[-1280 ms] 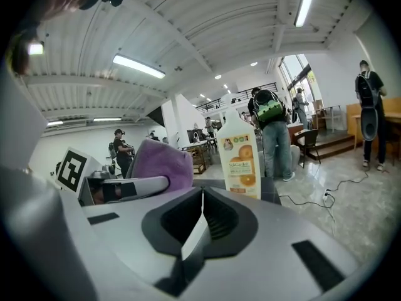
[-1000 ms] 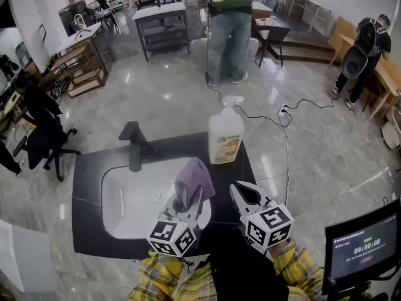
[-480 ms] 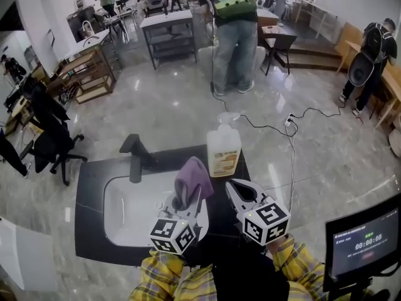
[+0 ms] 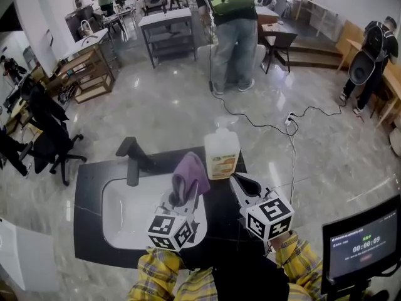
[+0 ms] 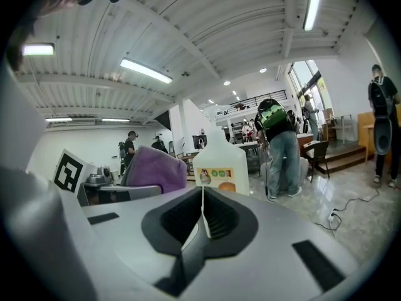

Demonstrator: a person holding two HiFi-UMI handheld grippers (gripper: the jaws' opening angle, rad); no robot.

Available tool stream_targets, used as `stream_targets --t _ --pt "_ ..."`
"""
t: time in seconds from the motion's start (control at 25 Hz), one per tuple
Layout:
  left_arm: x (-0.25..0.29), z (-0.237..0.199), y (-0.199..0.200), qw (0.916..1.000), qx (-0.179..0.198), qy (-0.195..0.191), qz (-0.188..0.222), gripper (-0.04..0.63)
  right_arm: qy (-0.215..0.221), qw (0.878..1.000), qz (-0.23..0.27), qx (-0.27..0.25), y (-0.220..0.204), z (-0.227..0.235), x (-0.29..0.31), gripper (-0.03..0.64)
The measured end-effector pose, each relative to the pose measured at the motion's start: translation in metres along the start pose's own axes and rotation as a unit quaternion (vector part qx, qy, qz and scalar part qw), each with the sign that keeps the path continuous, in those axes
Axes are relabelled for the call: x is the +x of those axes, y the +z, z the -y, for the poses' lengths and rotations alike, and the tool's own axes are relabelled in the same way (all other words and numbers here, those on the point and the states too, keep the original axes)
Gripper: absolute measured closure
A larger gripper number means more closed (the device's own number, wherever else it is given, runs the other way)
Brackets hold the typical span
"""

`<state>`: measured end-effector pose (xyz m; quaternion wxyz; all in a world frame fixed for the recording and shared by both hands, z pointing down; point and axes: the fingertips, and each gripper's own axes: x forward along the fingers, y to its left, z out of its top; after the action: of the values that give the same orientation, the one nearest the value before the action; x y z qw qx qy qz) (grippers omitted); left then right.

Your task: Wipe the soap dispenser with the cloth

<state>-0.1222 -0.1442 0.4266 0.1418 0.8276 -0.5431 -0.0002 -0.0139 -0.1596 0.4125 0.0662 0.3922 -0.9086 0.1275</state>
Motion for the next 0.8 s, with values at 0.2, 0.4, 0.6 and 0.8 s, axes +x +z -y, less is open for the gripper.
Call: stream_targets --t 0.2,0.4,0.6,0.8 --pt "0.006 -0.001 0.004 0.9999 0.006 0.003 -0.007 0.523 0.006 1.000 0.008 -0.026 0.019 0.004 0.001 0.611" --pt "0.012 -0.004 0.002 0.9999 0.006 0.006 -0.009 0.523 0.010 0.998 0.027 -0.052 0.044 0.011 0.009 0.611" --pt "0.018 -0.005 0.005 0.9998 0.012 0.011 -0.012 0.523 0.011 0.996 0.043 -0.075 0.068 0.020 0.014 0.609" --pt "0.019 -0.007 0.000 0.9998 0.001 0.012 -0.016 0.523 0.021 0.995 0.053 -0.081 0.077 0.018 0.021 0.594"
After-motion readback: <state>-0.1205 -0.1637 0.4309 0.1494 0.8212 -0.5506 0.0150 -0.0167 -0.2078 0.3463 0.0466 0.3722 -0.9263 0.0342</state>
